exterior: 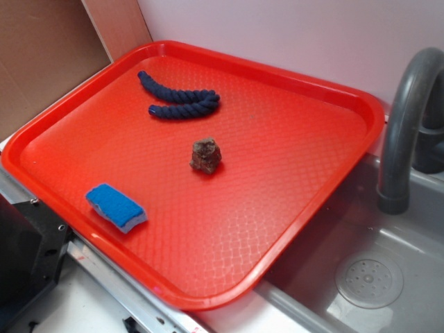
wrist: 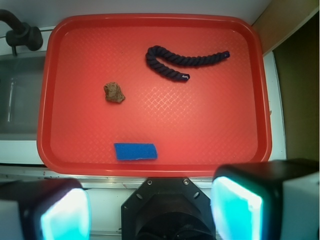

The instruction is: Grab the rock.

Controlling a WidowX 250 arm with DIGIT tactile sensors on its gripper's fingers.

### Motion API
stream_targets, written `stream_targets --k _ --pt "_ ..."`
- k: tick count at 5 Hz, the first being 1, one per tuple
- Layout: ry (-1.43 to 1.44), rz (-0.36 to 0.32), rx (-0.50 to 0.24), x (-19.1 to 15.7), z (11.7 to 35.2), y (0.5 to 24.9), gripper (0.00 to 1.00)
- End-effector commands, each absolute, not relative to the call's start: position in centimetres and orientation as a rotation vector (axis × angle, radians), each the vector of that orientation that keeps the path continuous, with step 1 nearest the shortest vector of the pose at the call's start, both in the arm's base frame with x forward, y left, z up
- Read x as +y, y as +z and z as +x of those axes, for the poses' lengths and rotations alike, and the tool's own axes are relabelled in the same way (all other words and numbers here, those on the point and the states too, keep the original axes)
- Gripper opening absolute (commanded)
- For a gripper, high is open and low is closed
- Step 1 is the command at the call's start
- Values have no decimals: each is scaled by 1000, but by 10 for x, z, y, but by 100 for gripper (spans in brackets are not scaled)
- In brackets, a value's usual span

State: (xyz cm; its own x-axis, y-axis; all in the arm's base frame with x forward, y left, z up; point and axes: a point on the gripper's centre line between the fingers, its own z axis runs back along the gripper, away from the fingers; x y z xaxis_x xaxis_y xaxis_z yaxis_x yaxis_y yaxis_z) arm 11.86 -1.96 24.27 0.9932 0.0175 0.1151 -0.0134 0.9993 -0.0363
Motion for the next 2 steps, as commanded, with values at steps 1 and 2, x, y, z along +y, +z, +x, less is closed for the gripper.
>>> stream_targets --k 1,2 --pt "15 -36 -116 -20 119 243 100" --pt "-236 -11 -213 -20 138 240 100"
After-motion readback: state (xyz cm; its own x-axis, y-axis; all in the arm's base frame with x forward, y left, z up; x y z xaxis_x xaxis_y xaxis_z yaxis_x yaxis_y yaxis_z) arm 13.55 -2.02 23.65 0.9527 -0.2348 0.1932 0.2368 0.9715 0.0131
